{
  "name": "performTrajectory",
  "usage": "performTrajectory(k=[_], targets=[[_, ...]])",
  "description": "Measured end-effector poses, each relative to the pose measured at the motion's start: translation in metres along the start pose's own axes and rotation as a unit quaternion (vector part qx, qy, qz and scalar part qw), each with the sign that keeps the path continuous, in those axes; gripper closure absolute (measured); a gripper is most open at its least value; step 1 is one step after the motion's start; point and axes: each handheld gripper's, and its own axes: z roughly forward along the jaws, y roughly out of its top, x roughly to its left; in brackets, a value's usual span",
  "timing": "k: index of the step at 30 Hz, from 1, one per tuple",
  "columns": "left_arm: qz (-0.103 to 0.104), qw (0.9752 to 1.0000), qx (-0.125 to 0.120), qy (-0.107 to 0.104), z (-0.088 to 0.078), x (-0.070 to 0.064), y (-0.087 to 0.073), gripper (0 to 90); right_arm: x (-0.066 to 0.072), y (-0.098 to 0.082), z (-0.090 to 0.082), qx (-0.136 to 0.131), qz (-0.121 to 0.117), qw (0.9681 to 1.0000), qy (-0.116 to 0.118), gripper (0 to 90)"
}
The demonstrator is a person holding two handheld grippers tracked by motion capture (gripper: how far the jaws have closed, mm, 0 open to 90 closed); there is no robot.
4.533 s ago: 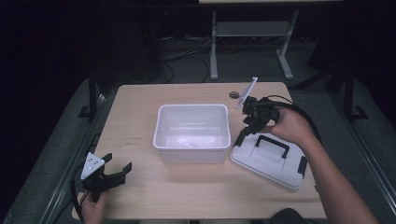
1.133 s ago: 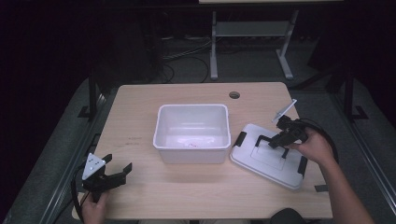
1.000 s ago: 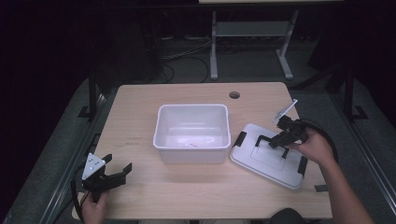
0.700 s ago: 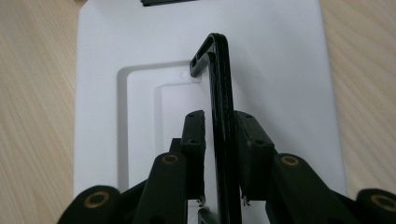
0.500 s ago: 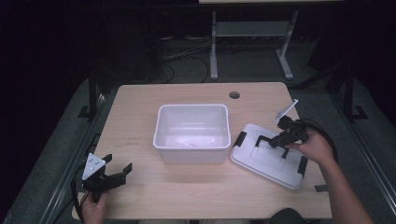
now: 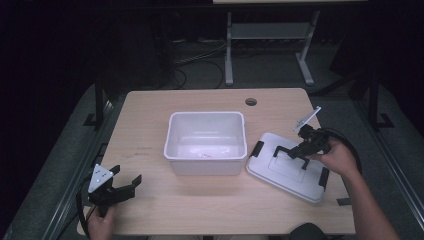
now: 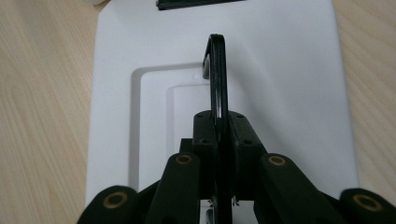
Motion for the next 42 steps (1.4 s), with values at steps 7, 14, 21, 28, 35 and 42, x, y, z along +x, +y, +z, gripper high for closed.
performTrajectory(k=[7,14,21,28,35,42], targets=[[0.0,1.0,-0.001,0.0,0.0,0.0,0.0,13.4,0.0,-0.001,0.0,-0.004,-0.004,1.0,0.005,84.1],[0.0,1.0,0.0,0.001,0.0,0.0,0.0,13.4,0.001,-0.001,-0.001,-0.005,-0.005,1.0,0.006,84.4],[0.001,1.0,0.0,0.001,0.0,0.0,0.0,13.4,0.003,0.001,0.0,-0.007,-0.011,0.9999,0.008,84.4],[0.0,1.0,-0.001,0.001,0.0,0.0,0.0,13.4,0.003,0.001,-0.004,-0.009,-0.011,0.9999,0.007,84.5],[0.002,1.0,-0.002,0.0,0.0,-0.001,0.0,13.4,0.005,0.0,-0.01,-0.018,-0.017,0.9997,0.005,84.5],[0.002,1.0,-0.003,0.001,0.0,-0.001,0.0,13.4,0.007,0.0,-0.024,-0.029,-0.021,0.9993,0.002,84.5]])
